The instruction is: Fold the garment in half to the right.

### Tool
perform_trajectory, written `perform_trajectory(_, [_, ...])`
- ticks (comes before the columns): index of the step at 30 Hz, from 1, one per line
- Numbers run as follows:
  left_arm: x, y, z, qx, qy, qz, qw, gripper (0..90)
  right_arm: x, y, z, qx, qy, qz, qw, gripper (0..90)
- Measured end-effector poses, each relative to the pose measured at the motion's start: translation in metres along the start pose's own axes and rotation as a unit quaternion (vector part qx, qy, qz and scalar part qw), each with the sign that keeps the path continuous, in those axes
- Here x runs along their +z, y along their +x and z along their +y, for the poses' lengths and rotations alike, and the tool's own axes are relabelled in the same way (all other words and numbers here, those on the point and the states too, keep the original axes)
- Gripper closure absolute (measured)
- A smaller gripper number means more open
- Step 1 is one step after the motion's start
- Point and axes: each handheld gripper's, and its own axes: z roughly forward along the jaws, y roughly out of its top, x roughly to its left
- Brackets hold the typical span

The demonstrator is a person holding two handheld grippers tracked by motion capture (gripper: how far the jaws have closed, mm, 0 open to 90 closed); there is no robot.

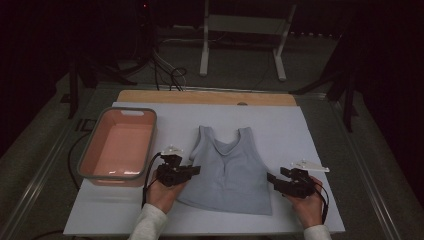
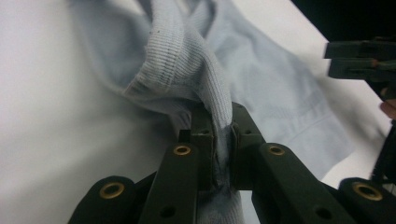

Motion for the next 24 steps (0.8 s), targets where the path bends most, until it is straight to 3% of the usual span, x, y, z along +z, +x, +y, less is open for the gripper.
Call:
perform_trajectory(14, [0.031,-0.041,0.022,0.048,0.017,-0.034,0.9981,84.1,-0.001,-0.002,-0.001,0.002,-0.002,-0.001,1.0,36.1])
perform_trajectory(24, [0.054,-0.056,0.025,0.062,0.029,-0.044,0.9967,84.0,-0.002,-0.003,-0.001,0.007,-0.006,-0.005,0.9999,36.0])
